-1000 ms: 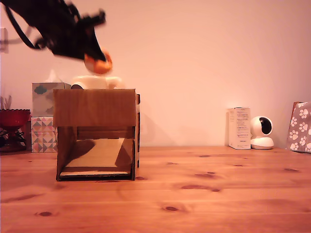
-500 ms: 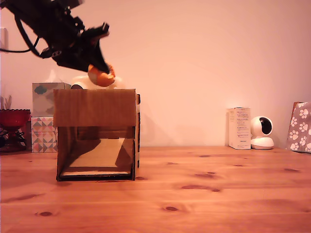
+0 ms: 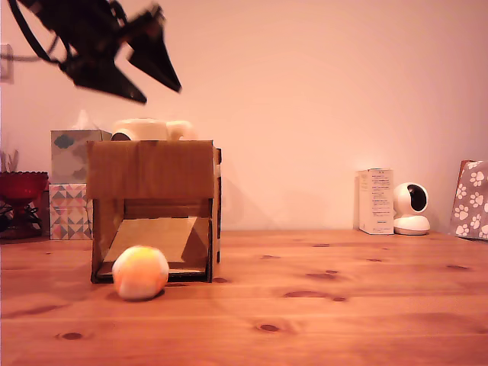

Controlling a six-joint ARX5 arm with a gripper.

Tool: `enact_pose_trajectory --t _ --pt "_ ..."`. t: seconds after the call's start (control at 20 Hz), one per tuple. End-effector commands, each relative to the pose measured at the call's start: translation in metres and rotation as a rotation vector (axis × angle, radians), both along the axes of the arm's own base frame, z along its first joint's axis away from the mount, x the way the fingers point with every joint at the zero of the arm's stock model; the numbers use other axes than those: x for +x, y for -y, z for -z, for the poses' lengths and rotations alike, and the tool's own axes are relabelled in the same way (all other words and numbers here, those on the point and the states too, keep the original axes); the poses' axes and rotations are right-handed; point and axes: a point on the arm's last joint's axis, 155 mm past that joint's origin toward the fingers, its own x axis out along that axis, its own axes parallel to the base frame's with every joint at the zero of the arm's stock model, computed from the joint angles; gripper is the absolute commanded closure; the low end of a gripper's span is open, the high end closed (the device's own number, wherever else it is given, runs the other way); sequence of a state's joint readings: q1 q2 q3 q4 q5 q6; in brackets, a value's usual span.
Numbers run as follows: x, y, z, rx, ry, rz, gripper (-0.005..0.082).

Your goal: Drop the footbag into the cardboard dice tower

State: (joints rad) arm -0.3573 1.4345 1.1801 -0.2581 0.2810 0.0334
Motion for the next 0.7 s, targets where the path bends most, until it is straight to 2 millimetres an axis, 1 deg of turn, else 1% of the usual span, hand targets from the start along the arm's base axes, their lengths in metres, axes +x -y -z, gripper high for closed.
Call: enact_pose_trajectory --t 0.0,0.05,0.1,0.2,0.5,0.65 --pt "-0.007 0.0 -0.003 0.021 0.007 0.032 0.0785" --pt "-0.011 0.0 -0.004 0.021 -0.001 0.041 0.0754" --pt "-0.014 -0.001 -0.003 0.024 -0.009 0.043 0.0777" --pt "-0.02 -0.003 0.001 0.029 -0.013 0.045 0.0786" --pt "-0.042 -0.011 0.034 0.024 -0.039 0.037 0.0786" --pt "-0.061 -0.019 0.049 -0.007 -0.043 0.018 0.0786"
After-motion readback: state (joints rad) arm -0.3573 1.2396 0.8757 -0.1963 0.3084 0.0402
